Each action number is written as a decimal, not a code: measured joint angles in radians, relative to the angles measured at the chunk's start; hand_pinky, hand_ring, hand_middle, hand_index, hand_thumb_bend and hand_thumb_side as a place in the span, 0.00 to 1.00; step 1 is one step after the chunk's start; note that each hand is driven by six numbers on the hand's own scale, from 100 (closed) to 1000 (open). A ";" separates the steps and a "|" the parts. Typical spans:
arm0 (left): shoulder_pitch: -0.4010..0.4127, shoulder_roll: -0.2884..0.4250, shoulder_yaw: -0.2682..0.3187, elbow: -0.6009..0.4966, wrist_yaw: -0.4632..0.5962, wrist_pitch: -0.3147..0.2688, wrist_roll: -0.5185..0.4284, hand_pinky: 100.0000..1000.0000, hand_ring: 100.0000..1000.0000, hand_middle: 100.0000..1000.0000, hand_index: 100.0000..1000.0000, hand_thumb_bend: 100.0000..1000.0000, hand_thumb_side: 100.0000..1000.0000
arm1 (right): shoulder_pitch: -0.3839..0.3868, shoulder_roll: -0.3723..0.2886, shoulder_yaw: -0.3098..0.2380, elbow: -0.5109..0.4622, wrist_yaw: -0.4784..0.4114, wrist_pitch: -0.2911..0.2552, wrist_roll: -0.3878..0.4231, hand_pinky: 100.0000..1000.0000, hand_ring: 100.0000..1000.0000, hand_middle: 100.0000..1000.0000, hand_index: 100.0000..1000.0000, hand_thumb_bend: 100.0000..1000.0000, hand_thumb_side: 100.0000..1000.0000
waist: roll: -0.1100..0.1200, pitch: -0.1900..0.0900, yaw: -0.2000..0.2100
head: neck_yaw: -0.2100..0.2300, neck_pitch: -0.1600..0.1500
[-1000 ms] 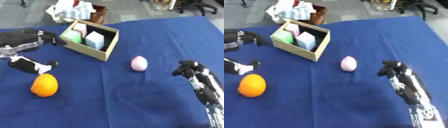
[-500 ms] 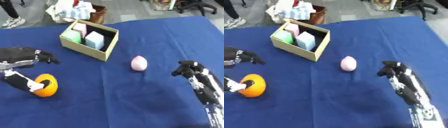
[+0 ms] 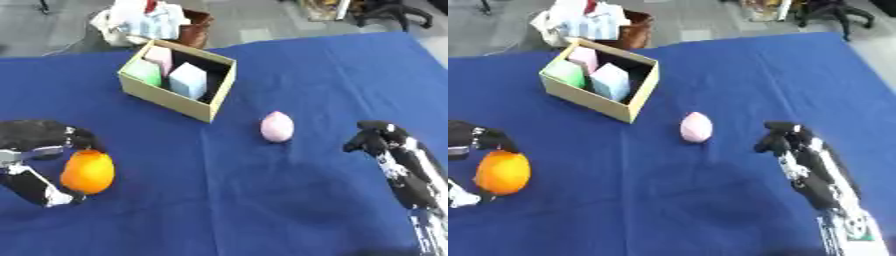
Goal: Pick up objects on the table and place them in the box.
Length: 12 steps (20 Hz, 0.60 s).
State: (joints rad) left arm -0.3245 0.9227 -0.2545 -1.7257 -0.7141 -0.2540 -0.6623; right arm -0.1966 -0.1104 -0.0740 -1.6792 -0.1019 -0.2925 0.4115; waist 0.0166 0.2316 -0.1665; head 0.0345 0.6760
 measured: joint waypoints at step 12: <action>-0.130 -0.021 0.049 -0.035 0.001 0.045 0.209 0.55 0.40 0.36 0.60 0.00 0.18 | 0.000 0.000 0.000 0.001 0.002 0.000 0.000 0.59 0.55 0.49 0.73 0.00 0.41 | 0.000 -0.007 0.007 | -0.005 0.000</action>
State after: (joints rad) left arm -0.4545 0.9013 -0.2057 -1.7603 -0.7130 -0.2087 -0.4532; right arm -0.1964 -0.1104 -0.0740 -1.6777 -0.0998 -0.2928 0.4112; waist 0.0166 0.2251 -0.1595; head 0.0295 0.6760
